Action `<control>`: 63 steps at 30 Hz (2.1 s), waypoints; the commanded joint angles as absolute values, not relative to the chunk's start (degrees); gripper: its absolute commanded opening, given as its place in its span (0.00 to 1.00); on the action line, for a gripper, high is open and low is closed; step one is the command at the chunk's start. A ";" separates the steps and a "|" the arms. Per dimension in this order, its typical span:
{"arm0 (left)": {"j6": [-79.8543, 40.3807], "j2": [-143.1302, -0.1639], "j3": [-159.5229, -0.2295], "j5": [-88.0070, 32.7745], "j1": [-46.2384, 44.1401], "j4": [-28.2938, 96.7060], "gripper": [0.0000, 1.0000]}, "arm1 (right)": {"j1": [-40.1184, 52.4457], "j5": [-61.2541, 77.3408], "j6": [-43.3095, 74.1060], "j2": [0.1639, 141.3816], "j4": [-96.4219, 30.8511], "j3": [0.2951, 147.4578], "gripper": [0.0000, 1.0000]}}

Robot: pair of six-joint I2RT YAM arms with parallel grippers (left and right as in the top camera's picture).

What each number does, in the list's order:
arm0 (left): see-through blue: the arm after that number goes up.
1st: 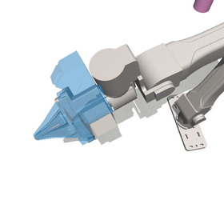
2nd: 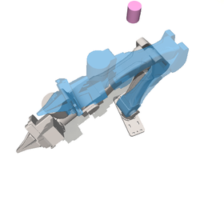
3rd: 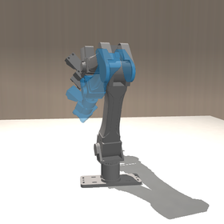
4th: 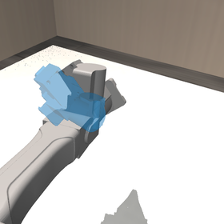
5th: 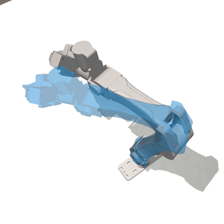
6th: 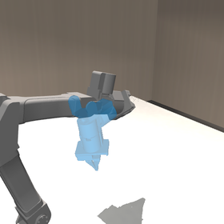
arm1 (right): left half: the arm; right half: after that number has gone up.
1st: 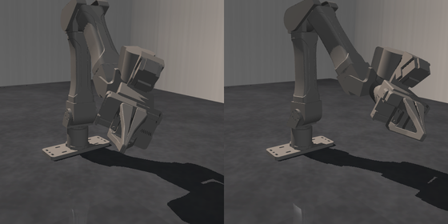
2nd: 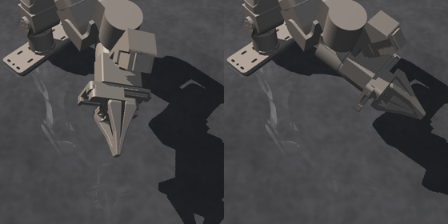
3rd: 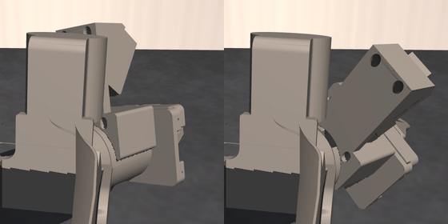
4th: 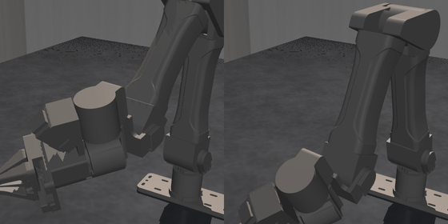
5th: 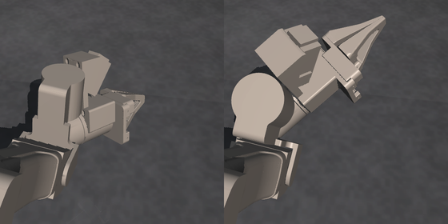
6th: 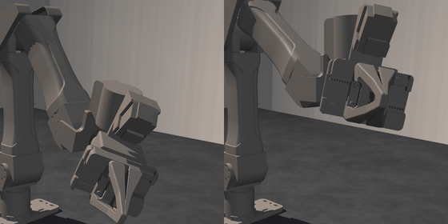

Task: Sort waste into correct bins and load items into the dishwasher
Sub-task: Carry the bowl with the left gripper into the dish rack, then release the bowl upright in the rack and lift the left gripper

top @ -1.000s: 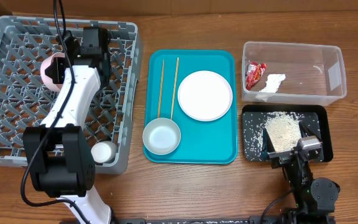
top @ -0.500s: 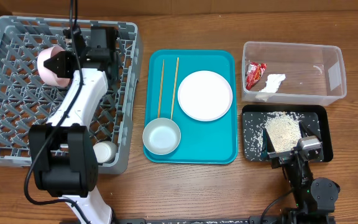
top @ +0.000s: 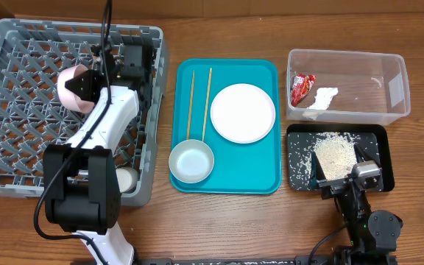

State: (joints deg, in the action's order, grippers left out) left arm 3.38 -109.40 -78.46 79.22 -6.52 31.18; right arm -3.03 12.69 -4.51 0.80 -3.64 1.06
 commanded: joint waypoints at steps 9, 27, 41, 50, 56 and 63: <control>10.22 -109.40 -76.44 85.56 -6.28 19.57 0.04 | -3.46 12.75 -4.54 0.16 -3.29 0.45 1.00; 8.67 -109.40 -72.01 81.34 -6.79 17.87 0.04 | -3.46 12.75 -4.56 0.16 -3.27 0.45 1.00; 9.02 -109.38 -72.01 76.29 -15.62 22.74 0.35 | -3.46 12.75 -4.56 0.16 -3.29 0.45 1.00; 2.96 -102.41 -72.27 80.71 -18.50 22.02 0.91 | -3.46 12.75 -4.54 0.16 -3.29 0.45 1.00; 2.96 -89.06 -72.27 62.67 -22.44 24.43 0.86 | -3.46 12.75 -4.56 0.16 -3.29 0.45 1.00; -9.58 -78.94 -72.27 20.84 -27.18 36.01 0.70 | -3.46 12.75 -4.56 0.16 -3.29 0.45 1.00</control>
